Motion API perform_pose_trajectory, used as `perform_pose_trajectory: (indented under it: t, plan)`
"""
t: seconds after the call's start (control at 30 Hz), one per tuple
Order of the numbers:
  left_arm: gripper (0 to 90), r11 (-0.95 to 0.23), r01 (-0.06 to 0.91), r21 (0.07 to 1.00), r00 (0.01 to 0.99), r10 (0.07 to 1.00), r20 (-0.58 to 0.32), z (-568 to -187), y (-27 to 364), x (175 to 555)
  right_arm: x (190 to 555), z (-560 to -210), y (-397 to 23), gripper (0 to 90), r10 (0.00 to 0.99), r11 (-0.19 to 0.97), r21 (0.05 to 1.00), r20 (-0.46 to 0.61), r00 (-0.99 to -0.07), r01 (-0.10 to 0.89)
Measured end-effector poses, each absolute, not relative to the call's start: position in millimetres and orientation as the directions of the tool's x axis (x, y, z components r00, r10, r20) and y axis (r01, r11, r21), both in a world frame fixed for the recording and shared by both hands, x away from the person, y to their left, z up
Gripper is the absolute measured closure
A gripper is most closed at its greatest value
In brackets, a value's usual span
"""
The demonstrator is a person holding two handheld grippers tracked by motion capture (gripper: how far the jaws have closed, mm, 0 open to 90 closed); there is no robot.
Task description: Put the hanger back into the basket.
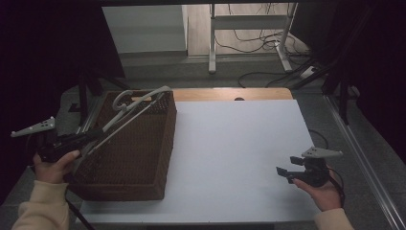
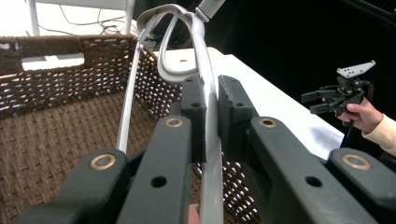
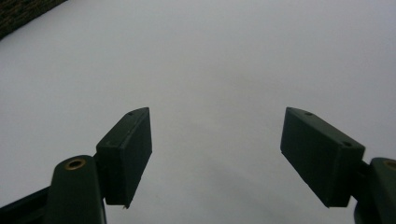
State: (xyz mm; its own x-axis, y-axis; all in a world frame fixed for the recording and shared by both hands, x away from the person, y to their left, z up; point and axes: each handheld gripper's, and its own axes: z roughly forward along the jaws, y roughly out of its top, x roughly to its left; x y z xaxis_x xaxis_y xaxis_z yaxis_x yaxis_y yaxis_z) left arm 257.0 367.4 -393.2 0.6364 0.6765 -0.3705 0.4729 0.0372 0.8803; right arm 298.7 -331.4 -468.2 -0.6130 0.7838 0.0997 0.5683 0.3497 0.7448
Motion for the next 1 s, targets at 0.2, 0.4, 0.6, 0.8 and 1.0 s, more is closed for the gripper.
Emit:
perform_pose_trajectory:
  t: [0.2,0.4,0.6,0.8,1.0]
  plan:
    - [81.9,0.057,0.489,0.870,0.615,0.685,-0.390,-402.4,376.2,258.6,298.7,-468.1,-331.1,24.7,0.784,0.349,0.744,0.101,-0.613,0.570]
    - [81.8,0.062,0.498,0.865,0.616,0.677,-0.403,-407.2,375.2,262.9,299.4,-468.9,-330.1,24.7,0.782,0.355,0.742,0.099,-0.616,0.569]
    - [81.8,0.057,0.508,0.859,0.608,0.683,-0.405,-409.4,371.6,265.5,299.3,-468.7,-331.1,24.6,0.783,0.353,0.740,0.101,-0.614,0.572]
    - [66.4,0.003,0.541,0.841,0.573,0.731,-0.370,-421.9,372.0,269.7,298.9,-468.3,-330.3,24.6,0.780,0.355,0.743,0.099,-0.618,0.568]
    - [47.8,-0.027,0.529,0.848,0.579,0.742,-0.337,-415.7,367.5,264.4,299.2,-468.6,-329.9,24.5,0.780,0.356,0.742,0.099,-0.618,0.568]
